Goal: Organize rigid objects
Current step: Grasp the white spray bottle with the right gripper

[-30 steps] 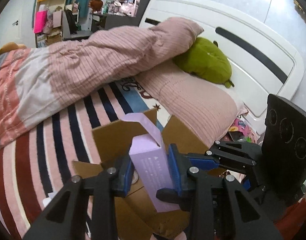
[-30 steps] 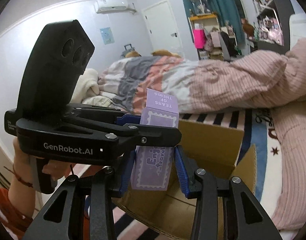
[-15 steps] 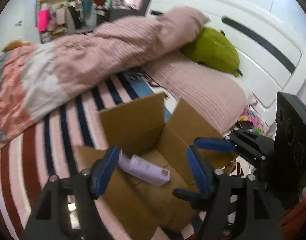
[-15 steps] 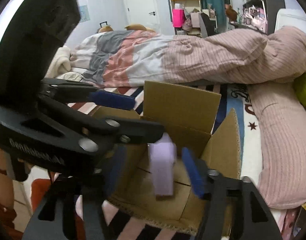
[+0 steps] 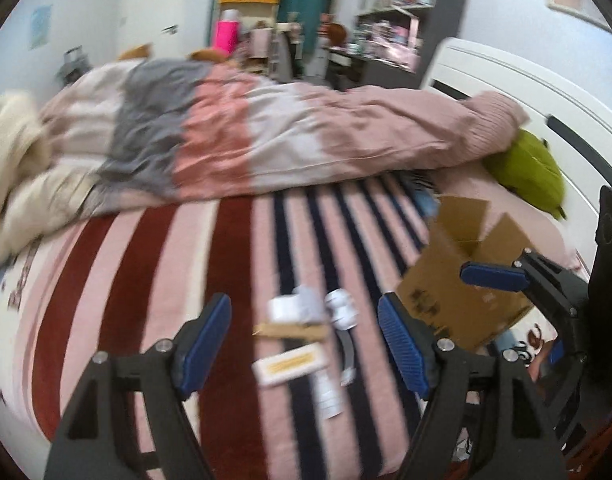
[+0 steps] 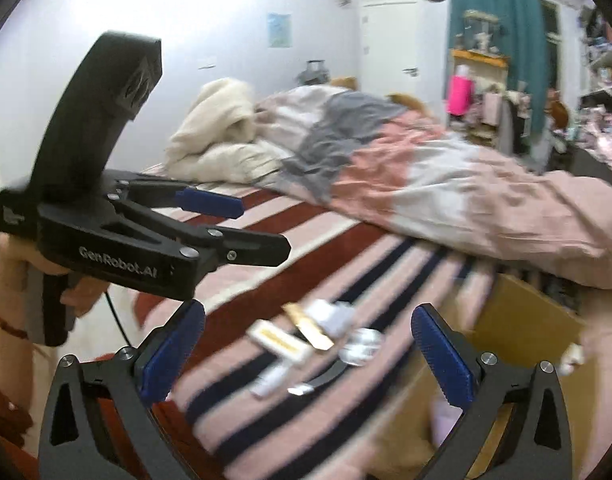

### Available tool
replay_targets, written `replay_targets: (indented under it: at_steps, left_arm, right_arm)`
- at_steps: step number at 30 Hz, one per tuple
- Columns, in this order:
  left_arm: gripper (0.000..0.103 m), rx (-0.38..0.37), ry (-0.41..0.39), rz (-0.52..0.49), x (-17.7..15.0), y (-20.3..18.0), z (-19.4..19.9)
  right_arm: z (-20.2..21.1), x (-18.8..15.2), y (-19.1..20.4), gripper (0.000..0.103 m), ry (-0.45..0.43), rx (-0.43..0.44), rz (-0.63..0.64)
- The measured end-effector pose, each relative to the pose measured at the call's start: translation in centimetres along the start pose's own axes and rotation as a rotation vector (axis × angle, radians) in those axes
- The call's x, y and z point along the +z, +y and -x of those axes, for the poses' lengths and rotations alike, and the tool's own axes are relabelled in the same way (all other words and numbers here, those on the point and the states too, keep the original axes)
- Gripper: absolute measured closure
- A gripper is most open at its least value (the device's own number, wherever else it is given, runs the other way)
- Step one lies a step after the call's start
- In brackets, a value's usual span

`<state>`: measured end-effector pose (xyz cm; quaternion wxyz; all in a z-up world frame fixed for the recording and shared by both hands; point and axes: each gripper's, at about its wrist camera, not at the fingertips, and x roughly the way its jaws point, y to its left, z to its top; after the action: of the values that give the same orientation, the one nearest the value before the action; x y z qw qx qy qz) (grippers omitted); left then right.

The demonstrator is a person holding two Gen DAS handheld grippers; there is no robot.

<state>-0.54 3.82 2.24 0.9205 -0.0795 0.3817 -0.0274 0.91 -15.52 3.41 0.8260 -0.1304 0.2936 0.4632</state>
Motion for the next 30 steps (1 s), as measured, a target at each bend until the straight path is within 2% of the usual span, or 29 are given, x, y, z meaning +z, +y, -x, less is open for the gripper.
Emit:
replay_targets:
  at_steps: [2, 7, 12, 14, 16, 20, 22, 25, 30]
  left_arm:
    - [0.030, 0.019, 0.006, 0.039, -1.5, 2.2, -0.3]
    - [0.030, 0.052, 0.038, 0.104, -5.5, 6.3, -2.0]
    - [0.030, 0.034, 0.064, 0.132, -7.7, 7.8, -3.5]
    - [0.030, 0.025, 0.072, 0.138, -8.2, 8.1, -3.9]
    - [0.030, 0.025, 0.075, 0.135, -8.2, 8.1, -4.0]
    - [0.030, 0.007, 0.064, 0.141, -7.9, 7.7, -3.8]
    - [0.030, 0.002, 0.064, 0.140, -7.8, 7.5, -3.7]
    - [0.030, 0.010, 0.077, 0.127, -7.7, 6.9, -3.5]
    - [0.030, -0.046, 0.094, 0.114, -7.2, 5.1, -3.1]
  right_arm:
    - [-2.1, -0.2, 1.0, 0.000, 0.027, 0.024, 0.013]
    - [-9.1, -3.8, 2.5, 0.001, 0.192, 0.053, -0.011]
    - [-12.9, -8.3, 1.6, 0.026, 0.296, 0.011, -0.128]
    - [-13.5, -9.3, 0.9, 0.044, 0.323, -0.020, -0.176]
    - [-13.8, -10.3, 0.2, 0.055, 0.329, -0.047, -0.240]
    - [-14.3, -11.1, -0.7, 0.072, 0.357, -0.031, -0.367]
    - [-14.3, -11.0, -0.9, 0.080, 0.354, -0.063, -0.380]
    - [-13.9, -10.7, -0.6, 0.081, 0.347, -0.071, -0.356]
    - [-12.2, -9.4, 0.0, 0.082, 0.296, -0.016, -0.287]
